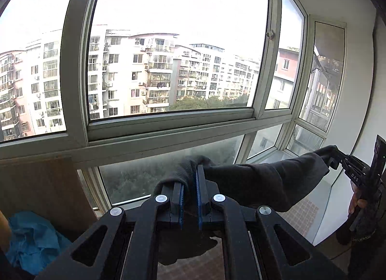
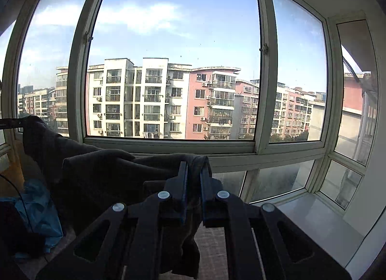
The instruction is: Fold clothes
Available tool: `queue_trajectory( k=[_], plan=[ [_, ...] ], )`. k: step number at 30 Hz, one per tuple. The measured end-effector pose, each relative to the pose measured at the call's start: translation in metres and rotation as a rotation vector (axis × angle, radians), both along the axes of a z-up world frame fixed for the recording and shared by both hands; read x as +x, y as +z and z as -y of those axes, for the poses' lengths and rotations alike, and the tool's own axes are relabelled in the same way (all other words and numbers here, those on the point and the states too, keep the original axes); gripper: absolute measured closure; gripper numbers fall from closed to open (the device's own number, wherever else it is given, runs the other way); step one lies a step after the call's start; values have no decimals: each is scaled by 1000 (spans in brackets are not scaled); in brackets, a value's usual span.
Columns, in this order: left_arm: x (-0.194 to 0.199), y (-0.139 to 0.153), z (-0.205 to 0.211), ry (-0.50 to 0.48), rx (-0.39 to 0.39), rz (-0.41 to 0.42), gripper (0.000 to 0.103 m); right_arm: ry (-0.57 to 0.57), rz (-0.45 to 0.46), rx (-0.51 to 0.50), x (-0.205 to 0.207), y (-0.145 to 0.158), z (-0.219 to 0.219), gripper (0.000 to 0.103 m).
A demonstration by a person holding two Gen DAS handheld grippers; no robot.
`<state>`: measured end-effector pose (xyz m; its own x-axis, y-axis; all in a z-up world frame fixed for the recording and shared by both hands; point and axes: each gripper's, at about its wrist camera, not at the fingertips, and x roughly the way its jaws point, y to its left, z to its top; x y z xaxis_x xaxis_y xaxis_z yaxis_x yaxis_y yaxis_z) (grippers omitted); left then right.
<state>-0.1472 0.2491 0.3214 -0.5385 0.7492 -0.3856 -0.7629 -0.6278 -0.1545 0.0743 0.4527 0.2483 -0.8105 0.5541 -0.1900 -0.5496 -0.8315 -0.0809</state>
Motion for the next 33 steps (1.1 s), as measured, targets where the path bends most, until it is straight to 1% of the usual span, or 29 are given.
queue_trajectory(
  k=[2, 4, 6, 7, 8, 10, 12, 13, 14, 17, 19, 21, 23, 24, 26, 27, 29, 31, 32, 33],
  plan=[
    [10, 30, 23, -1, 45, -43, 96, 13, -20, 14, 5, 14, 13, 95],
    [15, 50, 42, -4, 69, -83, 96, 22, -33, 28, 9, 24, 25, 95],
    [20, 60, 55, -11, 72, -112, 96, 23, -25, 34, 4, 21, 29, 95],
    [18, 58, 57, -11, 65, -110, 96, 26, -20, 23, -2, 17, 28, 95],
    [15, 54, 57, -9, 55, -99, 96, 30, -10, 13, -8, 13, 26, 95],
    [7, 45, 57, -6, 37, -77, 96, 34, 37, -22, -30, -7, 16, 95],
    [-2, 24, 47, 6, 7, -44, 96, 37, 89, -63, -56, -30, 4, 95],
    [-12, 13, 41, 13, -14, -19, 96, 38, 115, -83, -68, -42, -3, 95],
    [-24, 0, 34, 21, -40, 8, 96, 36, 127, -90, -77, -46, -6, 95],
    [-55, -39, 10, 35, -111, 90, 96, 18, 119, -65, -88, -35, -9, 95],
    [-78, -58, -4, 46, -129, 128, 96, 6, 113, -49, -95, -28, -11, 95],
    [-95, -66, -18, 56, -125, 154, 96, -6, 107, -33, -103, -20, -13, 95],
    [-104, -59, -27, 64, -105, 162, 96, -18, 101, -16, -110, -13, -15, 95],
    [-103, -49, -27, 62, -92, 147, 96, -25, 98, -8, -114, -9, -16, 95],
    [-90, -24, -23, 48, -69, 89, 96, -37, 92, 8, -121, -2, -18, 95],
    [-82, -10, -16, 43, -54, 57, 96, -36, 84, 20, -117, 4, -14, 95],
    [-65, 16, 2, 34, -13, -1, 96, -18, 59, 48, -90, 16, 5, 95],
    [-48, 22, 24, 24, 15, -32, 96, 10, 62, 56, -65, 7, 23, 95],
    [-40, 23, 35, 19, 26, -46, 96, 27, 74, 46, -54, -6, 31, 95],
    [-31, 16, 46, 10, 23, -57, 96, 45, 93, 24, -43, -26, 38, 95]
  ],
)
